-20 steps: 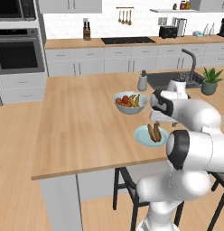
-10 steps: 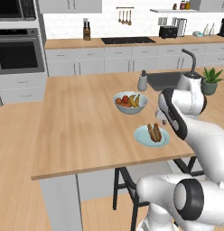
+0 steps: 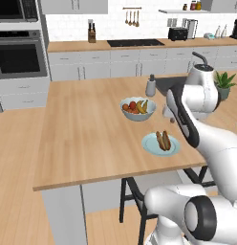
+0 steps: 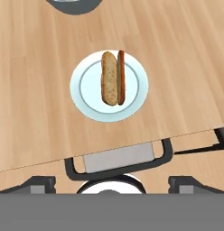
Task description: Place one bun and one sausage from the bowl on each plate.
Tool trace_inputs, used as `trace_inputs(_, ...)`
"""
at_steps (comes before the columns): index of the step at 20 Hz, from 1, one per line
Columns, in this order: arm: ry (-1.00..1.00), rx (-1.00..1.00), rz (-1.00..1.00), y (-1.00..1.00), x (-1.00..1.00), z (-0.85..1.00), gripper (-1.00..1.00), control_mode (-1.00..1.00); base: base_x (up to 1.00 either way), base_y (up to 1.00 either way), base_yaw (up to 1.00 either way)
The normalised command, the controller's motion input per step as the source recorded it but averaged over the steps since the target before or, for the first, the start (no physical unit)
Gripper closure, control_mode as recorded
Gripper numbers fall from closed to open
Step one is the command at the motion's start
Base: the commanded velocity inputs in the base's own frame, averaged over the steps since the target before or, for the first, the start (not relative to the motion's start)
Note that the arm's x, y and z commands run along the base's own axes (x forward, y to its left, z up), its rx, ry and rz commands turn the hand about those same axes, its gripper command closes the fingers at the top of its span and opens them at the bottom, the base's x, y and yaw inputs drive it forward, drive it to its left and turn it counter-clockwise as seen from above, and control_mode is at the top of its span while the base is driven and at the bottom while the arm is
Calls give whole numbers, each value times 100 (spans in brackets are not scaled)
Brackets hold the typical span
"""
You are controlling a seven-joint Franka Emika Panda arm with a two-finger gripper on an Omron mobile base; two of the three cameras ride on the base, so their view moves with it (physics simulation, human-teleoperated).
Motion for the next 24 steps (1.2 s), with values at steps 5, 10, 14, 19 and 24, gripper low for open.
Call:
trace_inputs(5,0,-5,3,48,-21,20,-100,-100,0,0,0)
trace_inputs(10,0,0,0,7,-7,6,-100,100,-13,-5,0)
trace_inputs(14,0,0,0,0,0,0,-100,100,-59,-90,0)
trace_inputs(19,0,0,0,0,0,0,-100,100,-18,-100,0)
trace_inputs(24,0,0,0,0,0,0,-100,100,0,-100,-1)
